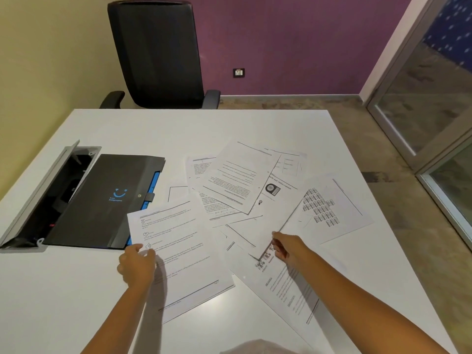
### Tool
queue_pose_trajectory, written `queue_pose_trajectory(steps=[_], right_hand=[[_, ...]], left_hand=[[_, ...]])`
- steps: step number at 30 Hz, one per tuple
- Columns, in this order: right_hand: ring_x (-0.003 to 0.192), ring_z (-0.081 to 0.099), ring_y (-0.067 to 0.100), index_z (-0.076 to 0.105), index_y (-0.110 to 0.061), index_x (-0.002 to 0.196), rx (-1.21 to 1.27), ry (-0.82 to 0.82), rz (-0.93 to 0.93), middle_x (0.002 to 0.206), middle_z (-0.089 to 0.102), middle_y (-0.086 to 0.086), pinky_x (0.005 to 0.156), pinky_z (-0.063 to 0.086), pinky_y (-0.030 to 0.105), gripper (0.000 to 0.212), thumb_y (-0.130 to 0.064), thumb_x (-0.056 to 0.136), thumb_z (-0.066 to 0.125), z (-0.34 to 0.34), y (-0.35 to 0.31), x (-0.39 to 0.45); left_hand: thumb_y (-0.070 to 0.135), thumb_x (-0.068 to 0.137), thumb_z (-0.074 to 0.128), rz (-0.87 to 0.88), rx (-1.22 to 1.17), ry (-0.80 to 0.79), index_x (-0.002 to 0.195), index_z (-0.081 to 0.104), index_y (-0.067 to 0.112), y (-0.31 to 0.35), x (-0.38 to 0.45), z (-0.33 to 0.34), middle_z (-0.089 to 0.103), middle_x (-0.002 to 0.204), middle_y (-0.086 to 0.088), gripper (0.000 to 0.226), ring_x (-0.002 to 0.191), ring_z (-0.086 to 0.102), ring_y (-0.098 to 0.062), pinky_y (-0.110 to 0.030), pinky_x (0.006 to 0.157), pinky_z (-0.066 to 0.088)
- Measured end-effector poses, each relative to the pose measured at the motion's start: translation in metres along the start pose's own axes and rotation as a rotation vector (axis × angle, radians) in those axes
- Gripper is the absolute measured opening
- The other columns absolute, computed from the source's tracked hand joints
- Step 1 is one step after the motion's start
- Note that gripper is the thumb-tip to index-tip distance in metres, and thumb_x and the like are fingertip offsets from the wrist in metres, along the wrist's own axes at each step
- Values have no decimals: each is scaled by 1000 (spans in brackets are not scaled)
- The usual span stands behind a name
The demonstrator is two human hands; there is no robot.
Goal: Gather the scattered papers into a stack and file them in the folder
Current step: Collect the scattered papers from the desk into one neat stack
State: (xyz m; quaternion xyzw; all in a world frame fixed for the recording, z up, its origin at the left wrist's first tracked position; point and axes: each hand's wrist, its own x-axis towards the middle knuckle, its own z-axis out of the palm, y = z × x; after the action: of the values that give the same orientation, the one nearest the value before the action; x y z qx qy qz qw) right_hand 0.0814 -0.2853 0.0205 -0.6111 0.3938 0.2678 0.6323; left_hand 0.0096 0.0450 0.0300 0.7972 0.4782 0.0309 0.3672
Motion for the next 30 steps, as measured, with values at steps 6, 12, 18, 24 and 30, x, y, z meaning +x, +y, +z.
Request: queue_pose_trajectory(steps=[6,12,18,24,30], right_hand=[[48,37,15,51,-8,70,13,-34,-13,56,45,8,48,36,23,21,-12,85,65,12,-5,1],[35,57,16,55,-11,87,-330,281,-249,75,61,14,37,43,18,4,-13,90,57,-2,-3,1],[105,58,37,58,-6,114,-337,493,-437,116,63,19,90,48,41,24,-15,94,47,-46,-10,1],[110,55,37,54,-4,118,-174,537,-543,122,59,20,97,46,45,26,-15,97,43,-66,-20,-11],[110,55,33,56,-1,114,12,595,-684,118,59,20,87,42,29,23,-11,98,42,-61,-23,-26]], left_hand=[[8,88,57,118,-74,-158,114,54,1,17,-14,17,55,123,-23,27,115,50,-38,-48,96,42],[7,90,53,141,-106,-276,112,55,-2,27,-26,29,59,119,-21,24,107,55,-35,-39,87,45],[11,92,49,87,-191,-343,101,56,2,31,-29,31,63,107,-18,14,100,58,-36,-38,83,45],[7,91,49,70,-295,-417,105,59,2,46,-31,35,58,103,-13,18,79,54,-20,-31,66,46],[18,93,50,14,-405,-540,105,60,3,57,-39,38,61,112,-16,22,100,58,-26,-36,82,48]])
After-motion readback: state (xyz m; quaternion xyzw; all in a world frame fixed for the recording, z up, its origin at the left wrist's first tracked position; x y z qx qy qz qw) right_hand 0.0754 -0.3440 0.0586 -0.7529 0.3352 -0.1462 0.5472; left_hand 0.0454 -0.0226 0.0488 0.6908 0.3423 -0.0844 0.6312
